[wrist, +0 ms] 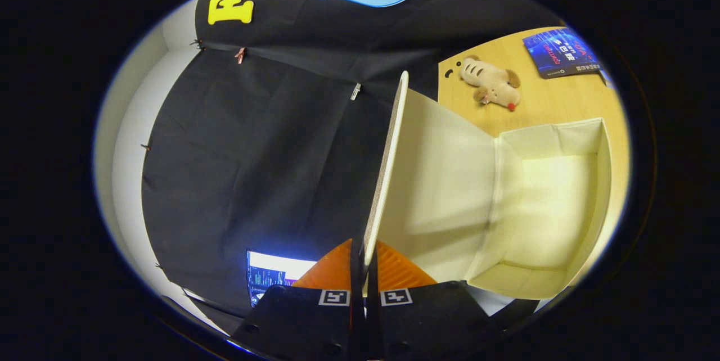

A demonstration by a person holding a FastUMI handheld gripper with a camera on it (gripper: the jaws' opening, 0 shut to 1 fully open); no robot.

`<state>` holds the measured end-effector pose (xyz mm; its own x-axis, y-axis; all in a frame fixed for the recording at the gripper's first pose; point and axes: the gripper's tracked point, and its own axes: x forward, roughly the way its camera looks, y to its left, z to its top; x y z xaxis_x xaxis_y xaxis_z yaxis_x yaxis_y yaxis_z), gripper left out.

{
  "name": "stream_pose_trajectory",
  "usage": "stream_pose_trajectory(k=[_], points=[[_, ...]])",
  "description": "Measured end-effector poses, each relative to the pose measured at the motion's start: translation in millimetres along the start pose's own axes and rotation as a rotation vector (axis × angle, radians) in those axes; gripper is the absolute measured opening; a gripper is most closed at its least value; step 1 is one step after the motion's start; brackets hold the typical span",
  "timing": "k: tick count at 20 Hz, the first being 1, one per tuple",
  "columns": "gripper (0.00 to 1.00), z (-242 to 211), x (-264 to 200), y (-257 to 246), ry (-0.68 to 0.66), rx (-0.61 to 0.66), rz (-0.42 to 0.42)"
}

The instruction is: Open the storage box then place both shoes into the box .Put the left shoe in first, then the right shoe, with the right side of both shoes facing outward in a uniform manner.

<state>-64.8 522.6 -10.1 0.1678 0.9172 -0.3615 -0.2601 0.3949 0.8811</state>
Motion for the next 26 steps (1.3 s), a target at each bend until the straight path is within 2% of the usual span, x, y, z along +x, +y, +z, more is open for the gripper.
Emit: stream_pose_trajectory(k=[4,7,11,16,19,23,26], points=[[0.07,-3.2,42.4,7.2,0.006,-0.016,-0.028],[0.15,2.7,64.5,4.0,-0.024,-0.096,-0.073],[0.94,22.7,46.6,-12.2,-0.098,-0.206,-0.132],[0.97,49.4,-39.3,-56.7,-0.249,-0.393,-0.271],[0.98,51.5,-102.1,-105.9,-0.299,-0.511,-0.413],[0.98,41.9,-170.2,-185.0,-0.292,-0.562,-0.576],[0.98,32.4,-229.1,-241.8,-0.304,-0.534,-0.694]])
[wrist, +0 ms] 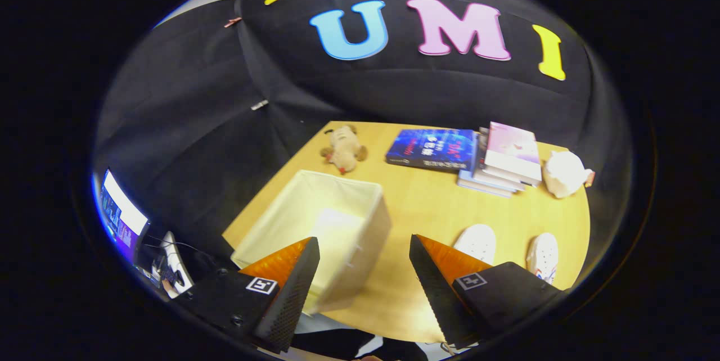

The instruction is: Open the storage box then place both shoes into the box .Put the left shoe in first, then the right shoe, with the right side of both shoes facing outward in a uniform manner.

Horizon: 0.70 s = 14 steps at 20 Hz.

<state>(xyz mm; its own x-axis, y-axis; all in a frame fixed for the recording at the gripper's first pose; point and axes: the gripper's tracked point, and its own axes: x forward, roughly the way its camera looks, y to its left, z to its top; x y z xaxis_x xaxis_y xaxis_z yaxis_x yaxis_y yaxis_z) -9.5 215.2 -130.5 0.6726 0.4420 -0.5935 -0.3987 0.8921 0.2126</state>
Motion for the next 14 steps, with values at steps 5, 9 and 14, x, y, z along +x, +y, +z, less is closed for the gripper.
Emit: stream_pose_trajectory(k=[5,9,14], points=[[0.99,-51.1,-5.5,-112.7,0.059,0.096,-0.158],[0.99,-95.5,9.7,-175.5,0.132,0.156,-0.197],[0.99,-148.0,40.2,-224.4,0.272,0.150,-0.236]])
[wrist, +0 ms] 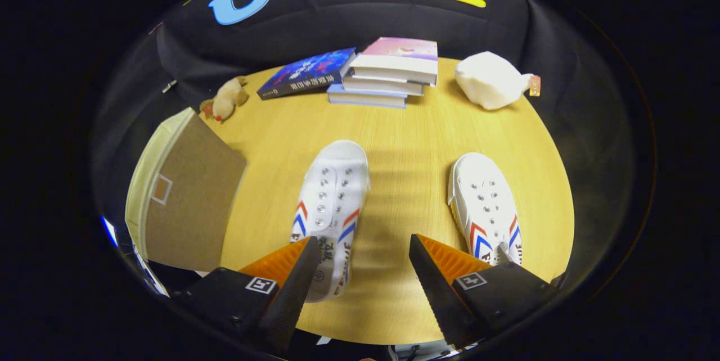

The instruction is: Open the storage box then place both shoes into the box .Put the left shoe in first, then the right shoe, with the right side of both shoes facing outward in a uniform manner.

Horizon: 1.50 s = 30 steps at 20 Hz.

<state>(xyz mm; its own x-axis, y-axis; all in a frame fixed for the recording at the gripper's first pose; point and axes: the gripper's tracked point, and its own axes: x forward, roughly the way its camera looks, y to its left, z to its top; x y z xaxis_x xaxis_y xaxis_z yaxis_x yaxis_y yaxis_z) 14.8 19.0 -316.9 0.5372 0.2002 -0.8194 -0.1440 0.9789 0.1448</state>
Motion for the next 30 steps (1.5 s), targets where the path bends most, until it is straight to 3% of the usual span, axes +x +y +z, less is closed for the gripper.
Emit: stream_pose_trajectory(k=[5,7,8,10,13,16,23,30], points=[[0.98,-3.3,36.4,1.6,0.051,-0.012,0.001],[0.89,-10.4,45.1,14.4,0.094,0.011,0.042],[0.69,-9.7,44.1,21.1,0.103,0.034,0.059],[0.42,-9.9,46.1,27.8,0.116,0.054,0.069],[0.25,-10.2,46.7,27.4,0.112,0.063,0.043],[0.06,-6.9,42.5,23.6,0.069,0.156,0.016],[0.05,7.4,9.8,47.7,0.016,0.278,-0.027],[0.05,73.0,-92.8,95.1,-0.187,0.352,0.030]])
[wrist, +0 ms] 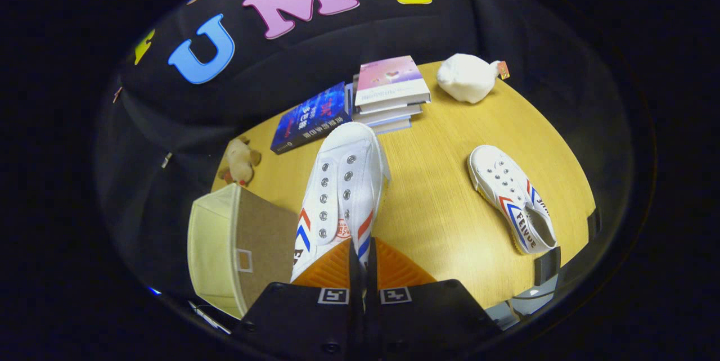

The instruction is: Open the storage box then place both shoes into the box .Put the left shoe in first, then the right shoe, with the right side of both shoes facing outward in a uniform manner.

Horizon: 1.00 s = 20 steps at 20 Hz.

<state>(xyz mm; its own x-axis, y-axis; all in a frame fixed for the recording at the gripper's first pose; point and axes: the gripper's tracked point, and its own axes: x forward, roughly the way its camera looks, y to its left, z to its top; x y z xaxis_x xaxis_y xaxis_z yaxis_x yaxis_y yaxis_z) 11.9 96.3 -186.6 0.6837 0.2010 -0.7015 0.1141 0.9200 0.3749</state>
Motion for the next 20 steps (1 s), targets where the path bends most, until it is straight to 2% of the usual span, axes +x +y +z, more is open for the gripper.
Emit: stream_pose_trajectory(k=[3,9,16,20], points=[[0.05,13.5,-31.8,40.4,-0.042,0.002,0.041],[0.05,-5.0,-58.0,137.9,-0.008,0.029,0.174],[0.05,-56.9,-38.4,228.5,0.117,0.012,0.302],[0.05,-86.6,-17.4,247.5,0.169,-0.047,0.284]])
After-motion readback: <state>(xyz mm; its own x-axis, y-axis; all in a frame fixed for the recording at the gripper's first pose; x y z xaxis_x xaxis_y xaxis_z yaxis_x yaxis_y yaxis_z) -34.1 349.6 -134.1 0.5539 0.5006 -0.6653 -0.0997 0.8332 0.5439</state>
